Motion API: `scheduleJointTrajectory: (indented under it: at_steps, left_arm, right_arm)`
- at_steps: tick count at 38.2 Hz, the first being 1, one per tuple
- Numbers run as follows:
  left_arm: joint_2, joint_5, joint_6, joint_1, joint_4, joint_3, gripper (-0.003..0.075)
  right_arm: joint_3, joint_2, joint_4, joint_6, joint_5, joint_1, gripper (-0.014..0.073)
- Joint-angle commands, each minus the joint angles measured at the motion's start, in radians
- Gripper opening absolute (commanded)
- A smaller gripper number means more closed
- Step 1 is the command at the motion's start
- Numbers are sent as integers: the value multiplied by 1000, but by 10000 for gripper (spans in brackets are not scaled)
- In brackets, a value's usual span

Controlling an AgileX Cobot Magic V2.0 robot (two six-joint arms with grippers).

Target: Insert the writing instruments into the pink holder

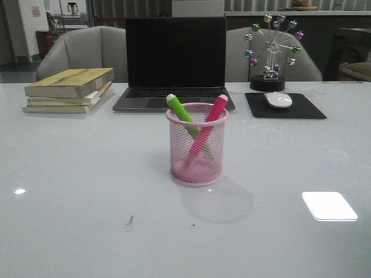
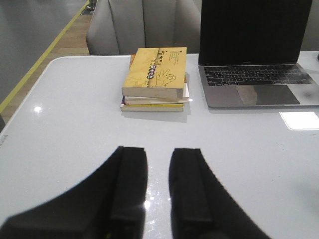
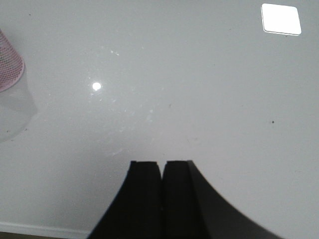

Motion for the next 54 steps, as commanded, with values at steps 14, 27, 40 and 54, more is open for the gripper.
scheduleJointTrajectory:
  at_steps: [14, 27, 40, 54]
  left_arm:
    - [-5, -84, -3, -8, -2, -27, 216]
    - [-5, -84, -3, -8, -2, -27, 216]
    - [-5, -84, -3, -8, -2, -27, 216]
    - [-5, -84, -3, -8, -2, -27, 216]
  right_arm:
    - [18, -345, 56, -7, -143, -1, 51]
    - [310, -626, 50, -7, -484, -1, 51]
    - [371, -673, 50, -7, -602, -1, 51]
    - [455, -673, 43, -7, -757, 2, 51]
